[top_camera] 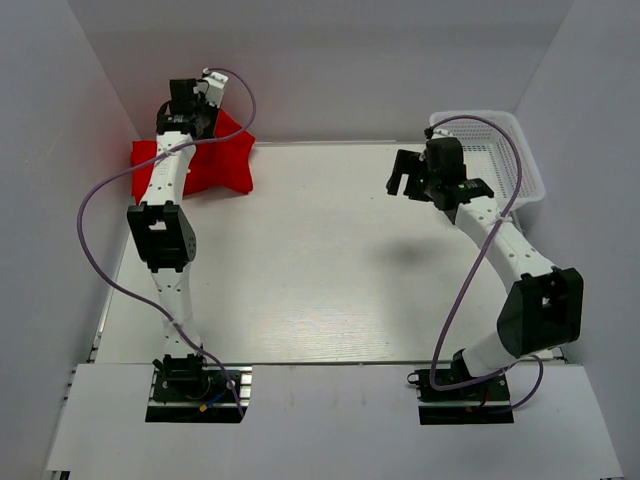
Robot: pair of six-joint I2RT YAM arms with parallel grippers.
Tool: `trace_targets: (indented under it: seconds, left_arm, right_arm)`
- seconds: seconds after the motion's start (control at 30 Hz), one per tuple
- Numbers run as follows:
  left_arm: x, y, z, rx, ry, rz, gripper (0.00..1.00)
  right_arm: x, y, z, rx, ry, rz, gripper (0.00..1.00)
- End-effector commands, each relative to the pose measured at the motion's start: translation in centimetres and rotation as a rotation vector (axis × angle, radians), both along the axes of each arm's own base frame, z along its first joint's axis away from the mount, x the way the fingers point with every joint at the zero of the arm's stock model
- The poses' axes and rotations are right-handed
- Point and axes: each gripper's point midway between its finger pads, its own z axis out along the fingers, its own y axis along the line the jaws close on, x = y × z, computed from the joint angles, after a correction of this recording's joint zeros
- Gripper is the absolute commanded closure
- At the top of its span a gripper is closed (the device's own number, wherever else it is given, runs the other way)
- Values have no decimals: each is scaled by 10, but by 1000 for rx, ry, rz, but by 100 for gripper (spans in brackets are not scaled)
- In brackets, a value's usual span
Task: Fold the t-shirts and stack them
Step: Put the neatly folded tshirt into the corner of the board with the left arm
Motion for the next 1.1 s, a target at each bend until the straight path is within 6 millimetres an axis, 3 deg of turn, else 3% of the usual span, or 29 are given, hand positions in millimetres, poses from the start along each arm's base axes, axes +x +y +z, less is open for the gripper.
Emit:
trace_targets:
  seconds: [0.0, 0.13, 0.23, 0.43, 0.5, 0.67, 0.77, 1.0, 1.07]
  left_arm:
    - [-7, 12, 97, -24, -206, 28, 100]
    - [-8, 23, 119, -71, -256, 32, 100]
    - [-10, 14, 131, -118, -280, -32, 100]
    - [-18, 26, 162, -168, -340, -60, 100]
    - [-20, 40, 162, -177, -341, -39, 100]
    - [-26, 42, 169, -209, -346, -57, 100]
    - [-27, 53, 152, -213, -306, -34, 100]
    - [-19, 101, 83, -152, -189, 124, 100]
    - [-17, 109, 75, -127, -183, 158, 100]
  right_arm:
    - [7, 12, 18, 45, -34, 34, 10]
    - [7, 12, 16, 39, -28, 33, 10]
    - [9, 14, 17, 42, -30, 39, 10]
    - [18, 21, 13, 66, -22, 42, 10]
    - [20, 23, 13, 65, -23, 44, 10]
    - [23, 26, 7, 71, -12, 44, 10]
    - [27, 30, 11, 79, -16, 49, 10]
    - [30, 32, 6, 63, 9, 49, 10]
    - [32, 32, 5, 50, 18, 45, 10]
